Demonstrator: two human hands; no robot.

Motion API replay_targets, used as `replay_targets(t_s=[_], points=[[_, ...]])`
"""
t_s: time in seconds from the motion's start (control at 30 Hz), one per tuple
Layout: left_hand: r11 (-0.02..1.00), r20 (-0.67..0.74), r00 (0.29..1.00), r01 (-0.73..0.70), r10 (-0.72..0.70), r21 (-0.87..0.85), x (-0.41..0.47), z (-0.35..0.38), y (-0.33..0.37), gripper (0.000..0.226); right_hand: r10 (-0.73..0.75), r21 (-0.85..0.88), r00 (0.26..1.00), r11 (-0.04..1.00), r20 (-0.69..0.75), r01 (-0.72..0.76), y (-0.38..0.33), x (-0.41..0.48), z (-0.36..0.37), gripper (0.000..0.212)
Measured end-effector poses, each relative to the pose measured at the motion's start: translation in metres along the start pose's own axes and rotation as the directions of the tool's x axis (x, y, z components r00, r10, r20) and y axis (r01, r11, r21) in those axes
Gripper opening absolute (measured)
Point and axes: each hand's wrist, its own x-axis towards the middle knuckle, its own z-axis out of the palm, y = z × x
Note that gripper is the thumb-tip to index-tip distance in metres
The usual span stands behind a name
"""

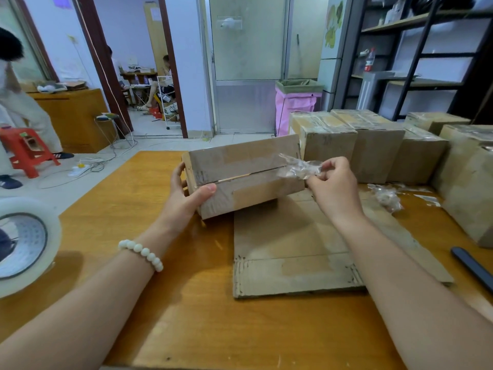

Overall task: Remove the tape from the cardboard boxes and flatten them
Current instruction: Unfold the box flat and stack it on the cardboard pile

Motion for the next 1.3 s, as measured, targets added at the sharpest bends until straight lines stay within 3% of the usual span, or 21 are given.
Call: replay_targets(t_s=[0.1,0.2,0.3,0.43,0.47,0.63,0.73,0.93,1.0,1.1,1.2,1.3], points=[[1.000,0.015,1.000,-0.017,0.017,0.016,-0.002,0.002,0.001,0.126,0.095,0.309,0.994,0.945,0.052,-0.106,0.000,-0.004,0.013,0.020],[0.999,0.017,0.999,-0.031,0.031,0.021,-0.004,0.003,0.002,0.128,0.085,0.440,0.991,0.890,0.104,-0.123,0.001,-0.003,0.017,0.022],[0.998,0.030,0.999,-0.041,0.040,0.040,-0.003,0.003,0.001,0.133,-0.001,0.373,0.982,0.925,0.189,-0.071,0.003,-0.005,0.024,0.038],[0.994,0.030,0.997,-0.076,0.074,0.082,-0.005,0.006,0.002,0.127,-0.049,0.244,0.990,0.970,0.132,0.015,0.005,-0.010,0.028,0.019],[0.992,0.026,0.996,-0.082,0.080,0.092,-0.006,0.006,0.002,0.125,-0.061,0.245,0.990,0.969,0.127,0.028,0.005,-0.010,0.027,0.007],[0.994,0.027,0.997,-0.070,0.068,0.089,-0.005,0.004,0.001,0.125,-0.076,0.357,0.968,0.934,0.238,-0.014,0.004,-0.007,0.020,0.020],[0.994,0.034,0.997,-0.071,0.068,0.086,-0.006,0.004,0.002,0.126,-0.101,0.413,0.962,0.911,0.253,-0.013,0.005,-0.002,0.018,0.004],[0.978,0.058,0.992,-0.117,0.108,0.172,-0.008,0.007,0.002,0.125,-0.054,0.432,0.942,0.896,0.331,-0.100,0.006,0.000,0.019,0.022],[0.966,0.068,0.992,-0.121,0.108,0.228,-0.007,0.006,0.000,0.126,-0.027,0.414,0.956,0.905,0.293,-0.101,0.007,-0.001,0.020,0.027],[0.959,0.077,0.993,-0.107,0.090,0.263,-0.007,0.008,-0.002,0.127,-0.040,0.135,0.993,0.991,0.107,0.026,0.008,-0.005,0.017,0.038],[0.960,0.062,0.995,-0.094,0.080,0.264,-0.006,0.010,-0.001,0.129,-0.138,-0.014,0.990,0.990,-0.027,0.137,0.009,-0.005,0.016,0.042],[0.964,0.046,0.997,-0.073,0.063,0.254,-0.006,0.011,-0.002,0.131,-0.304,-0.059,0.948,0.952,-0.098,0.300,0.012,-0.003,0.017,0.029]])
